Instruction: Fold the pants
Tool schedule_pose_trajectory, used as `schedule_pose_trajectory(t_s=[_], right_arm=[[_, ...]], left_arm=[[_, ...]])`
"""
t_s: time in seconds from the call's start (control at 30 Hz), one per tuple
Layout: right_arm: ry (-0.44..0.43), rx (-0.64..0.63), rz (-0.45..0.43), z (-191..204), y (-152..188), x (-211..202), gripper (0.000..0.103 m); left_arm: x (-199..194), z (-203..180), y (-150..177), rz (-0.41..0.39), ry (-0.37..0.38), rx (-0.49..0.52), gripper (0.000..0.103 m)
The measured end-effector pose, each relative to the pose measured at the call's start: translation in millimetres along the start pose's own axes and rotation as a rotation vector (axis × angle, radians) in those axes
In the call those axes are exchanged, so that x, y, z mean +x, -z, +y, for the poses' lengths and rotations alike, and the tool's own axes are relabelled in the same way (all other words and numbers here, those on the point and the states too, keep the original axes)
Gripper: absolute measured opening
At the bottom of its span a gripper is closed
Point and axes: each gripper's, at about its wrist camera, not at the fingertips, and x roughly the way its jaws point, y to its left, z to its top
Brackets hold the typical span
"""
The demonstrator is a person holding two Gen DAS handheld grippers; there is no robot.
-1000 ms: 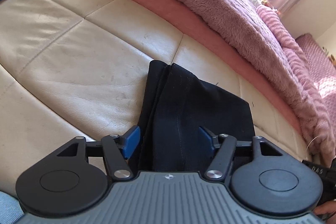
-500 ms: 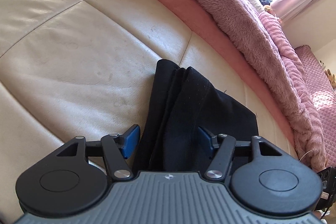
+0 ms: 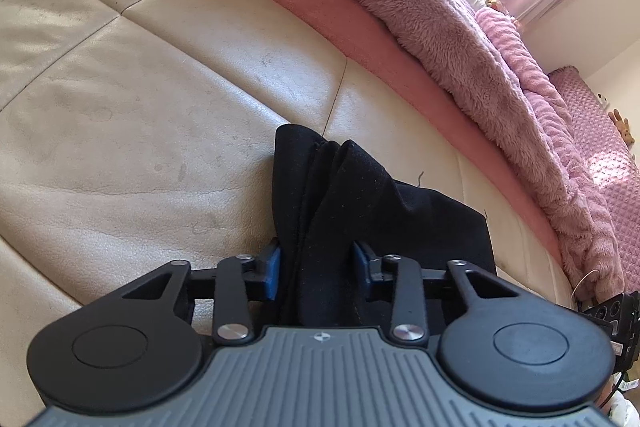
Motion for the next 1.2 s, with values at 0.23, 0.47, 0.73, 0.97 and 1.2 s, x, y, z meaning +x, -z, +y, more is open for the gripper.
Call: schedule_pose_trajectory(t_s=[0.23,0.47,0.73,0.97,1.2], right_arm=[[-0.008,-0.046,-0.014,13.5,-9.7,2.9,0.014],[-0.032,-0.090,-0.025,43.6,-41.8,22.9,0.012],[-0.034,-0.085,-0.045,68.2,-90.6,53.1,0.012],[0.039,-0.059,-0.008,52.1,-104.9,84.7,0.012],[0.084,-0.097,-0.008,44.0,-103.7,98.3,0.013]], left_arm=[[-2.5,-6.1,-19.3,-0.027,0.000,0.064,0.026],[2.8,-18.8,-74.1,-0.060,-0.026,0.151,0.023],[20.9,-29.9,-137.7,-0.047,-0.043,0.242,0.023],[61.0,-11.5,-145.5,0.023,-0.056,0.262,0.023],[65.6,4.0,-144.9,0.010,-0.096,0.271,0.061]])
